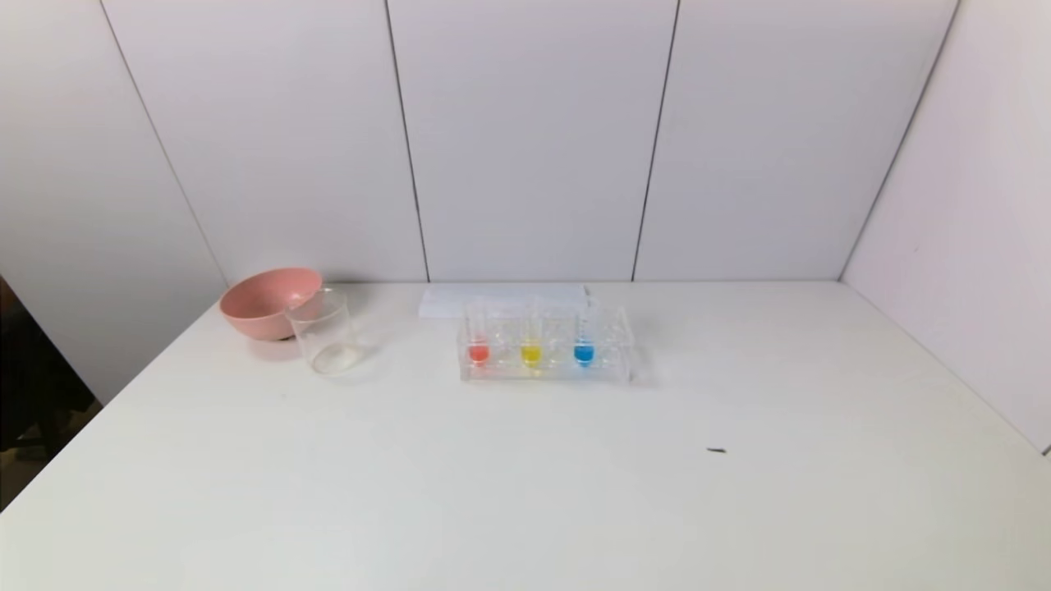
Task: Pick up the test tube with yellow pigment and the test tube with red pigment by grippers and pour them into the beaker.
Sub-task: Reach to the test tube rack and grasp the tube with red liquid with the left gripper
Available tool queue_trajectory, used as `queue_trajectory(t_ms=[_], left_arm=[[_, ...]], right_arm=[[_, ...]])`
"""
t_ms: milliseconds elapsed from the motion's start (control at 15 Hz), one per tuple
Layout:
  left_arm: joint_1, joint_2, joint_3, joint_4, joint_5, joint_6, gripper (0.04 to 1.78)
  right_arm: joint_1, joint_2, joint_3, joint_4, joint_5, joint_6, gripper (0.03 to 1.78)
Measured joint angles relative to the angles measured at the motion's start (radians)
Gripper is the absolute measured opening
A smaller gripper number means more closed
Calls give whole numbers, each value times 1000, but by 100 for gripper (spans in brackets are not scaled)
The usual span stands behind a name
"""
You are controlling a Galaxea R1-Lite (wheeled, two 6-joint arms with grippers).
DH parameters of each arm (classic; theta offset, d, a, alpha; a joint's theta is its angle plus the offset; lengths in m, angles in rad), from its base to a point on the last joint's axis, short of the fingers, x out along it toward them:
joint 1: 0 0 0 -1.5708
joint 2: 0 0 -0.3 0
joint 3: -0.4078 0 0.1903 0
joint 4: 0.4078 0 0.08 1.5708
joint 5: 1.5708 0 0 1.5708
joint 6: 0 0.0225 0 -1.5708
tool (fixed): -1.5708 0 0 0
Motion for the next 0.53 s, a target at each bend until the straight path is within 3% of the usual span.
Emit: queue_trajectory(t_ms=[533], left_arm=[[-1,0,0,-1,0,1,176]], right_arm=[[0,0,0,0,0,0,170]])
